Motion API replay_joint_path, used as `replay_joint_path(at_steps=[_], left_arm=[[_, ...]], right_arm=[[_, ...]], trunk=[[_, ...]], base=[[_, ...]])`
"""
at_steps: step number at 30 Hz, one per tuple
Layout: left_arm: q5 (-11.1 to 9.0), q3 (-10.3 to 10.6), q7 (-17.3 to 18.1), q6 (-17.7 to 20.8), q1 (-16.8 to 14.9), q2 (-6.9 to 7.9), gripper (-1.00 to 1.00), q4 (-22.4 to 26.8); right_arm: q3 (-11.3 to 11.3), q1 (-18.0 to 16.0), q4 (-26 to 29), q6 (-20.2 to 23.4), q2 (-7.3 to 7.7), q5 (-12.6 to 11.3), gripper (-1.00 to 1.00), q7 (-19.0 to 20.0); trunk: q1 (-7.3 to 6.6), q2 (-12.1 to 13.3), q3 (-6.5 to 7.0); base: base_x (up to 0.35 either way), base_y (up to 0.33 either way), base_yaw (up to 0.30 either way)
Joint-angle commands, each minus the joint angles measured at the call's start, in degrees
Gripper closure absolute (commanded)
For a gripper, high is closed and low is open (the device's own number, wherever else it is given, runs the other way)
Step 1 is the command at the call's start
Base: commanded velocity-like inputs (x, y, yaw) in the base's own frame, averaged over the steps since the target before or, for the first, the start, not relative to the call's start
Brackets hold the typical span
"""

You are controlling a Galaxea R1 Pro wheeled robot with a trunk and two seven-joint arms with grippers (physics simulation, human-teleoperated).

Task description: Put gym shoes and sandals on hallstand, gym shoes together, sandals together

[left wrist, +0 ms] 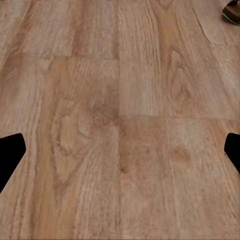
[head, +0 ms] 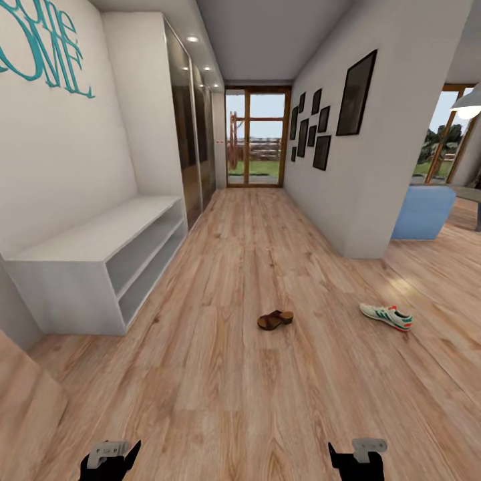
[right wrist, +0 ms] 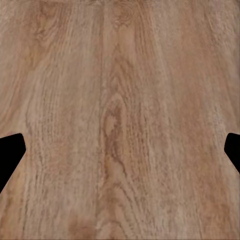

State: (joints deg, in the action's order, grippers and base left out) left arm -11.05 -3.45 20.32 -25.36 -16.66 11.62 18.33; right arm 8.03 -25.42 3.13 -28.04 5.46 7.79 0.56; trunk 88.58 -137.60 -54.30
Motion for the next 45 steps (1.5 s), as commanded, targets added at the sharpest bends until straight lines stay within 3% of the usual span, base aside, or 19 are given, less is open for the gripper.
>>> replay_joint_path(at_steps=[1,45], left_arm=[[-0.3,-0.4,0.6,0.0,0.0,-0.02,-1.00,-0.1],[-0.3,-0.4,0.6,0.1,0.0,-0.02,-1.00,-0.1]], right_arm=[[0.5,0.0,-0.1,-0.2,0.01,0.6,-1.00,0.1],[0.5,0.0,-0.1,-0.2,-0.01,0.6,-1.00,0.1]], trunk=[[0.02,0.0,-0.06],[0.02,0.0,-0.05]], base=[[0.313,-0.124,0.000],[0.300,-0.160,0.000]])
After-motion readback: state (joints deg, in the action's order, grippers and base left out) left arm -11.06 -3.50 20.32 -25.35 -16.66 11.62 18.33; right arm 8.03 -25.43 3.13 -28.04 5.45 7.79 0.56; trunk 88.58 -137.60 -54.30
